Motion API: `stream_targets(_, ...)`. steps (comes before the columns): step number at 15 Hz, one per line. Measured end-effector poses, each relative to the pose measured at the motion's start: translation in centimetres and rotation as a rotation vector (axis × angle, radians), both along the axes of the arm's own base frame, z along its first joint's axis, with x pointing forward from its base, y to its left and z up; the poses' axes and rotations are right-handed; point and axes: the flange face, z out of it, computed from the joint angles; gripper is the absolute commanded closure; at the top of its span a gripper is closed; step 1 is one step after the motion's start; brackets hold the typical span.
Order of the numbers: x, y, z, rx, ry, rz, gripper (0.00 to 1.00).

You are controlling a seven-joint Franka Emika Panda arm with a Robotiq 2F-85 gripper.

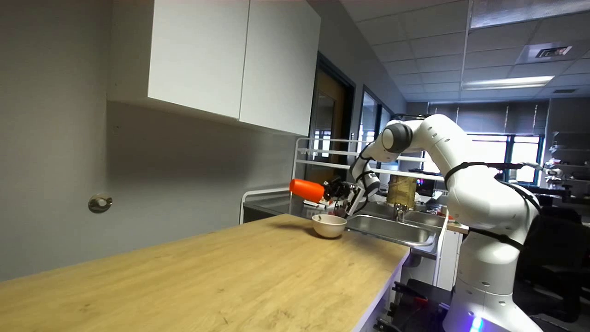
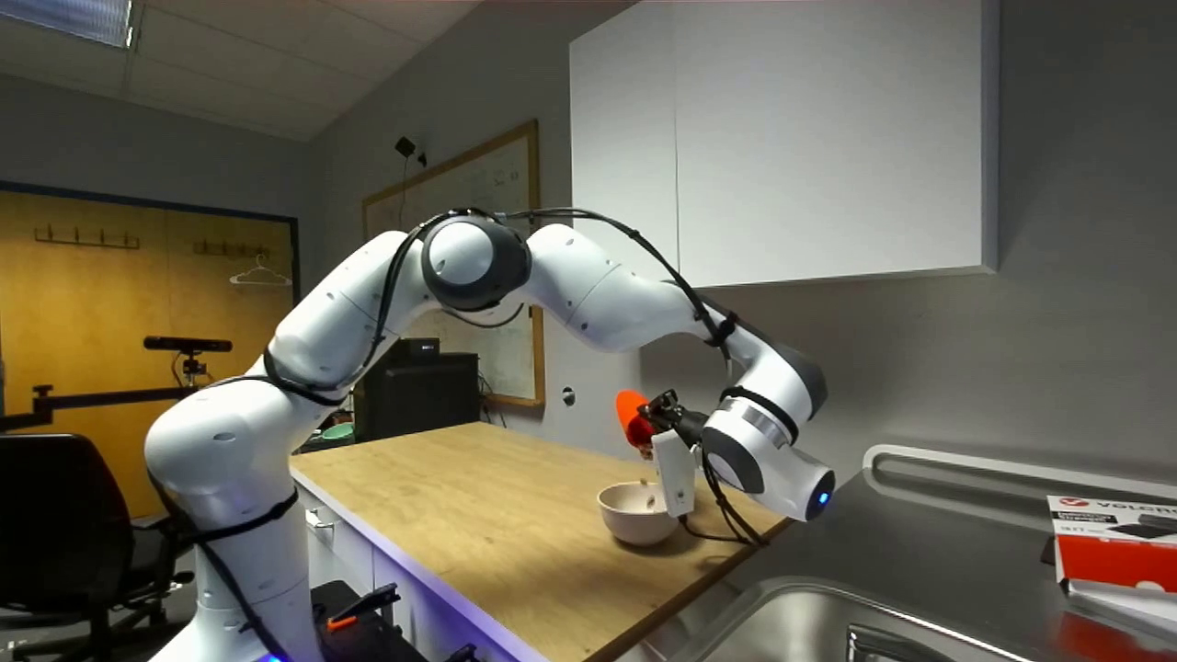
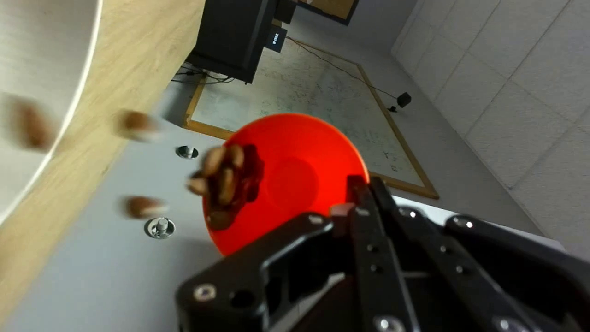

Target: Pour the contents from the orange cup into the bowl

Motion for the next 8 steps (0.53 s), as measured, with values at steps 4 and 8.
stream_targets(4,0.23,-0.49,-0.11,0.012,-0.016,0.009,0.99)
stream_targets(8,0.5,-0.73,-0.36,0.015,-0.022,0.014,0.99)
